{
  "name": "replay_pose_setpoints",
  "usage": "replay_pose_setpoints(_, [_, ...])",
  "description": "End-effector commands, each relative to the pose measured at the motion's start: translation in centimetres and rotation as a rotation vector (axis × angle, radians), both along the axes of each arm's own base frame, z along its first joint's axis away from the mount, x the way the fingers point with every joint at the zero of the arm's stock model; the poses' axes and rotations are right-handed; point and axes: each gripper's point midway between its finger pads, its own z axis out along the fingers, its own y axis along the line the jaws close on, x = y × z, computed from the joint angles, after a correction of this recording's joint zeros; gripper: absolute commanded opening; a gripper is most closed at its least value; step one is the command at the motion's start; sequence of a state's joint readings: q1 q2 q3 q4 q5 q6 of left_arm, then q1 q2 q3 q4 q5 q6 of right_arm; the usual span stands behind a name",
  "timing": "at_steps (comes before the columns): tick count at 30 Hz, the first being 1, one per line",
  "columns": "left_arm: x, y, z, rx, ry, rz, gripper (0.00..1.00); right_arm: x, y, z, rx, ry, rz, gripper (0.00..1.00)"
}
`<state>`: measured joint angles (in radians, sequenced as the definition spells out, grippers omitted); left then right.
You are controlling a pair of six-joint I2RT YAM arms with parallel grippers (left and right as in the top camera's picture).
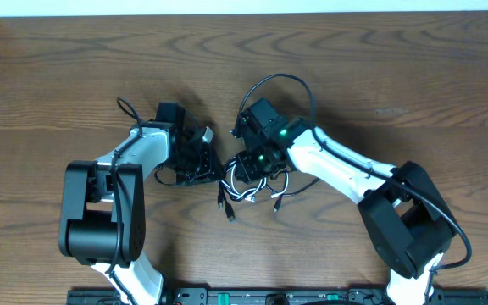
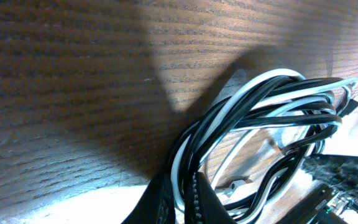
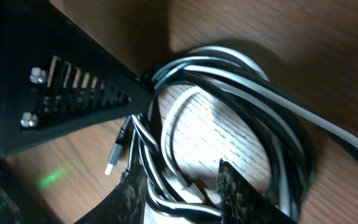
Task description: Untangle cables
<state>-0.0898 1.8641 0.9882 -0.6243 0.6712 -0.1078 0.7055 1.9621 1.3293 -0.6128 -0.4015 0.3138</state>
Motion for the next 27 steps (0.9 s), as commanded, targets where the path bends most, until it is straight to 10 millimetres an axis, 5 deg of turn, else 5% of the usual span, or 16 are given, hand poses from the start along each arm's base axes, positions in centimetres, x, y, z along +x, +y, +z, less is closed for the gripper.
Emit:
replay_pose_setpoints(1, [-2.4,1.5,-2.1,0.099,0.068,-0.013,0.07,0.3,0.7,0.7,-0.012,-0.046,-0.019,0.34])
replay_pose_setpoints(27, [-3.6,0.0,-1.7,-0.013,0.103,-0.006,0.08,0.1,0.3,-0.3,-0.077,-0.057,-0.097,0.3])
